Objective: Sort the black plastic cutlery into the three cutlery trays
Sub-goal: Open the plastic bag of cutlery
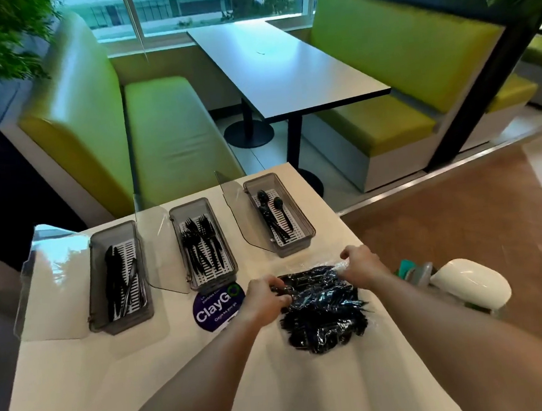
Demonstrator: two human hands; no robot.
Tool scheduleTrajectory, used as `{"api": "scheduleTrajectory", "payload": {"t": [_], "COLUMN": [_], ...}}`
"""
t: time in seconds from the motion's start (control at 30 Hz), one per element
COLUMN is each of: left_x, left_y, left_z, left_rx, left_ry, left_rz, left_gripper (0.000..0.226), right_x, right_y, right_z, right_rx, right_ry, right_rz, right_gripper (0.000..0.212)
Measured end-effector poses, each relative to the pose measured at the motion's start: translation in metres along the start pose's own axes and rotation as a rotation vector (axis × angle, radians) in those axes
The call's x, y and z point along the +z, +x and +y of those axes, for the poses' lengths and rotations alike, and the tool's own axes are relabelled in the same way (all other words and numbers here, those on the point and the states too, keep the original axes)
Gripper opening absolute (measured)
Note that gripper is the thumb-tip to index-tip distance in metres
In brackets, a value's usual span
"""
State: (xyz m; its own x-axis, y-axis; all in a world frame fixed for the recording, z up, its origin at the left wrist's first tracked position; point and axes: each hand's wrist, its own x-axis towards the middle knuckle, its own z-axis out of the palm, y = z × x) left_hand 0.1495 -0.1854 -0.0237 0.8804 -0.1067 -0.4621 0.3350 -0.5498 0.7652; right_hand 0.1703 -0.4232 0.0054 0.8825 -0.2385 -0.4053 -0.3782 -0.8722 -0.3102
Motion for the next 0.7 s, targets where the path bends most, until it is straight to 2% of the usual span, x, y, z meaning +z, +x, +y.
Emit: {"api": "scheduleTrajectory", "payload": {"t": [0.13, 0.27, 0.43, 0.57, 0.7], "left_x": [0.010, 0.011, 0.003, -0.010, -0.016], "left_y": [0.012, 0.013, 0.001, -0.016, -0.027], "left_z": [-0.006, -0.010, -0.024, -0.038, -0.048], "left_rx": [-0.091, -0.177, -0.213, -0.227, -0.248], "left_ry": [0.049, -0.081, -0.174, -0.248, -0.300], "left_rz": [0.045, 0.086, 0.055, 0.075, 0.039], "left_gripper": [0.047, 0.053, 0.045, 0.036, 0.041], "right_x": [0.017, 0.024, 0.026, 0.020, 0.007], "right_y": [0.015, 0.019, 0.016, 0.005, -0.010], "right_z": [0.017, 0.019, 0.014, 0.001, -0.002], "right_rx": [0.070, 0.084, 0.148, 0.132, 0.036], "right_ry": [0.106, 0.218, 0.423, 0.681, 0.745], "right_rz": [-0.103, -0.127, -0.112, -0.153, -0.282], "right_gripper": [0.064, 0.073, 0.062, 0.057, 0.034]}}
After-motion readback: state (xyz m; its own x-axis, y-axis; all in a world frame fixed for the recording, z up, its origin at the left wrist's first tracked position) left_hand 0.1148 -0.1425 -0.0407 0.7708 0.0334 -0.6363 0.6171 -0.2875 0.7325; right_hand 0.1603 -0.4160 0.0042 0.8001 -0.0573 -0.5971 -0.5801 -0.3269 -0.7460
